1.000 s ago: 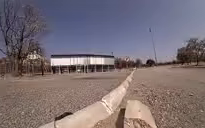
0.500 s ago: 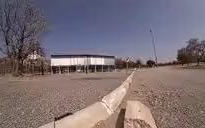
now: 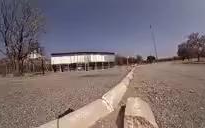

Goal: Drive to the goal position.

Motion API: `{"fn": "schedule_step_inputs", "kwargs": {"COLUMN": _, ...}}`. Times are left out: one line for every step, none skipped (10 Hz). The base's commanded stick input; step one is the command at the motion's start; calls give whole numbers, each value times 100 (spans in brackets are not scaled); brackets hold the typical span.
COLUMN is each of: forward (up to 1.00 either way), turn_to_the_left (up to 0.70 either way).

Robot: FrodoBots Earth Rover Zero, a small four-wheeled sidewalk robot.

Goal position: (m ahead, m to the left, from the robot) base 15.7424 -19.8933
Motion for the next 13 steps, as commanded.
{"fn": "schedule_step_inputs", "kwargs": {"forward": -70, "turn_to_the_left": 0}}
{"fn": "schedule_step_inputs", "kwargs": {"forward": -70, "turn_to_the_left": 0}}
{"fn": "schedule_step_inputs", "kwargs": {"forward": -70, "turn_to_the_left": 0}}
{"fn": "schedule_step_inputs", "kwargs": {"forward": -70, "turn_to_the_left": 0}}
{"fn": "schedule_step_inputs", "kwargs": {"forward": -70, "turn_to_the_left": 0}}
{"fn": "schedule_step_inputs", "kwargs": {"forward": -70, "turn_to_the_left": 0}}
{"fn": "schedule_step_inputs", "kwargs": {"forward": -70, "turn_to_the_left": 0}}
{"fn": "schedule_step_inputs", "kwargs": {"forward": -70, "turn_to_the_left": 0}}
{"fn": "schedule_step_inputs", "kwargs": {"forward": -70, "turn_to_the_left": 0}}
{"fn": "schedule_step_inputs", "kwargs": {"forward": -70, "turn_to_the_left": 0}}
{"fn": "schedule_step_inputs", "kwargs": {"forward": -47, "turn_to_the_left": 0}}
{"fn": "schedule_step_inputs", "kwargs": {"forward": 2, "turn_to_the_left": -3}}
{"fn": "schedule_step_inputs", "kwargs": {"forward": 7, "turn_to_the_left": -13}}
